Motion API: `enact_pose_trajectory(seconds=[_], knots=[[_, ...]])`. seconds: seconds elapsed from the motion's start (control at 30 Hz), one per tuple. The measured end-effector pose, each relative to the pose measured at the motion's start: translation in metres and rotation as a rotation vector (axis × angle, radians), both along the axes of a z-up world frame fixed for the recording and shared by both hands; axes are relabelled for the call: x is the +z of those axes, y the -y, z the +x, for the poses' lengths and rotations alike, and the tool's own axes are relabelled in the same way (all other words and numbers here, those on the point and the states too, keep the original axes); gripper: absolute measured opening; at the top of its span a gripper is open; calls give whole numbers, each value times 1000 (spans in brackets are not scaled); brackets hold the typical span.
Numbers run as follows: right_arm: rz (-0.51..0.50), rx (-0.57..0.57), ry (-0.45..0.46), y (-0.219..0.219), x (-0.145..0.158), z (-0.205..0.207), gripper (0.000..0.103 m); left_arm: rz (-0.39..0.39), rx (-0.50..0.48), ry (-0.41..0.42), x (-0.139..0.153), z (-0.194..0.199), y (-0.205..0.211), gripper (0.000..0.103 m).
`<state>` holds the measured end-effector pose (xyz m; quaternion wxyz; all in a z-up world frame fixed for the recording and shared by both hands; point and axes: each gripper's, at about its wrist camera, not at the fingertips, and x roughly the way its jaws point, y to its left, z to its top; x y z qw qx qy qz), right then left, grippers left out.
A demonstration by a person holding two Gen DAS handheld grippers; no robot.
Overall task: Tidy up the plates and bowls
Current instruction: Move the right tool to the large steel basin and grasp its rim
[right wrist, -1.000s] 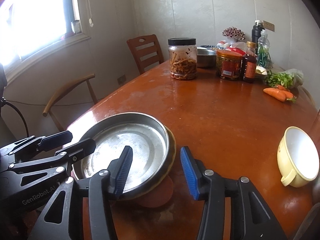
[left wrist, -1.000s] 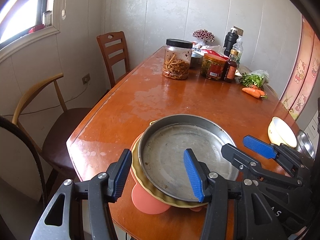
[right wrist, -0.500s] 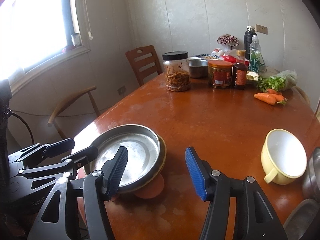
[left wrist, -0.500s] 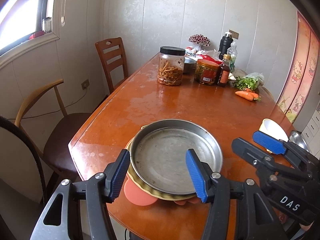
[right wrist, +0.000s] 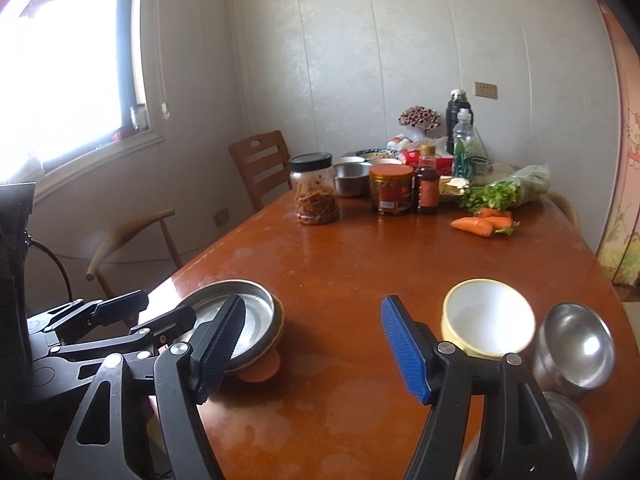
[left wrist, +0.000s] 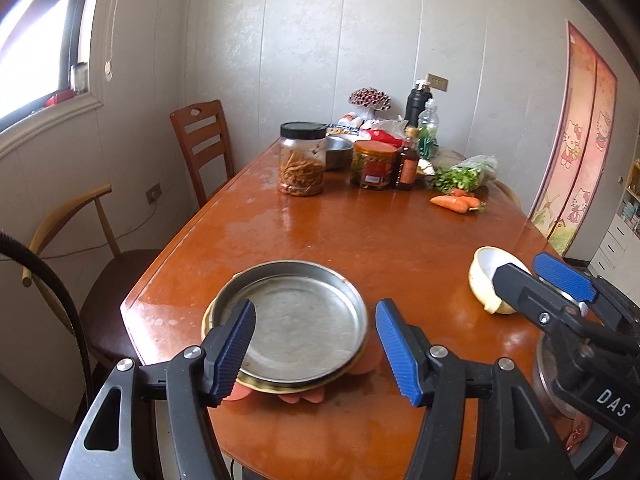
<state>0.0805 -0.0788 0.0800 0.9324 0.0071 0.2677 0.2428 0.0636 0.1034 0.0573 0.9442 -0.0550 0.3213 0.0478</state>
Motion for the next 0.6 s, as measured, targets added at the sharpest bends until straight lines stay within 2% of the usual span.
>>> enact_pose_trajectory(seconds=[0.2, 0.6], knots=[[-17, -56, 49, 29, 11, -21, 77, -3, -64, 3, 7, -7, 30, 64], [-65, -261, 43, 117, 9, -53, 77, -8, -224, -6, 15, -17, 101, 64]])
